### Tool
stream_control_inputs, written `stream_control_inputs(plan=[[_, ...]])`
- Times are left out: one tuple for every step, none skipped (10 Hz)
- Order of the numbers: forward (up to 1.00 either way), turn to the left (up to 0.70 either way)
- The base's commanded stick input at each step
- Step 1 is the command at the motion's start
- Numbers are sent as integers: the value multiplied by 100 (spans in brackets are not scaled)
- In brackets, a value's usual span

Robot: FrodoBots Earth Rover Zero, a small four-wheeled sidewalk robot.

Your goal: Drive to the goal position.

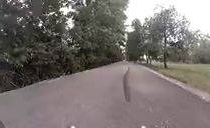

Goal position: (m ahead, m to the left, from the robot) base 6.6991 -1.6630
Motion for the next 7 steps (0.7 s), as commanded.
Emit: stream_control_inputs(plan=[[70,-35],[70,-35],[70,-35],[70,-35],[70,-1],[70,0],[70,0]])
